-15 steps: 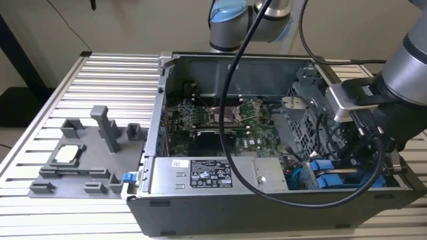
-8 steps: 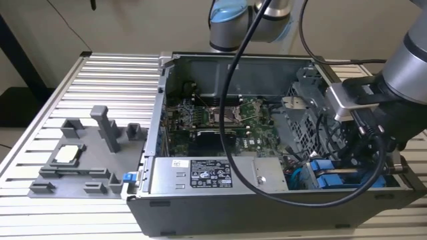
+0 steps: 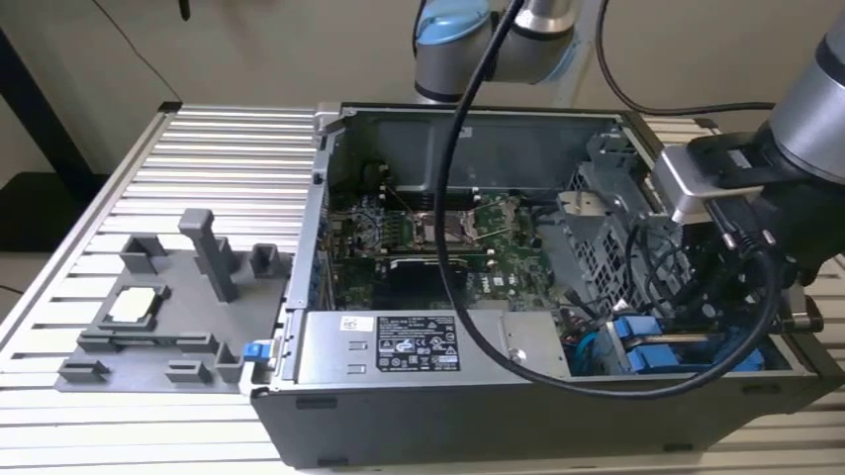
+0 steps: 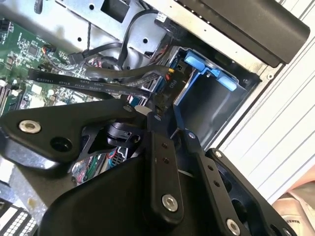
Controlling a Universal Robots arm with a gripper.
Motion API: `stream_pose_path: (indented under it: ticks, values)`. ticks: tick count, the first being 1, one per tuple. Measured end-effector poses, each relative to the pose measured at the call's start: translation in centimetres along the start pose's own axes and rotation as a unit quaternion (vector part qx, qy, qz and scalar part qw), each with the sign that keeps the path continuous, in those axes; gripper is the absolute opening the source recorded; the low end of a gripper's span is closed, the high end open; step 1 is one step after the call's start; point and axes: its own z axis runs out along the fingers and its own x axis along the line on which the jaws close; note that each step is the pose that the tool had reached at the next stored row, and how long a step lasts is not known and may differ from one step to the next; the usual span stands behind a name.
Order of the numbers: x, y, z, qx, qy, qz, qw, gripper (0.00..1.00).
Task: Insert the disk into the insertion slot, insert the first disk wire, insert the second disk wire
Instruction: 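Insert the second disk wire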
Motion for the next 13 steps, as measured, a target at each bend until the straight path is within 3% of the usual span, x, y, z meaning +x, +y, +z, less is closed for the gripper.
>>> stream_pose_path:
  ticks: [5, 13]
  values:
    - [-0.18, -0.21, -1.87, 0.0, 0.0, 0.0, 1.0, 0.23]
    - [-0.19, -0.23, -1.99, 0.0, 0.0001, 0.0, 1.0, 0.23]
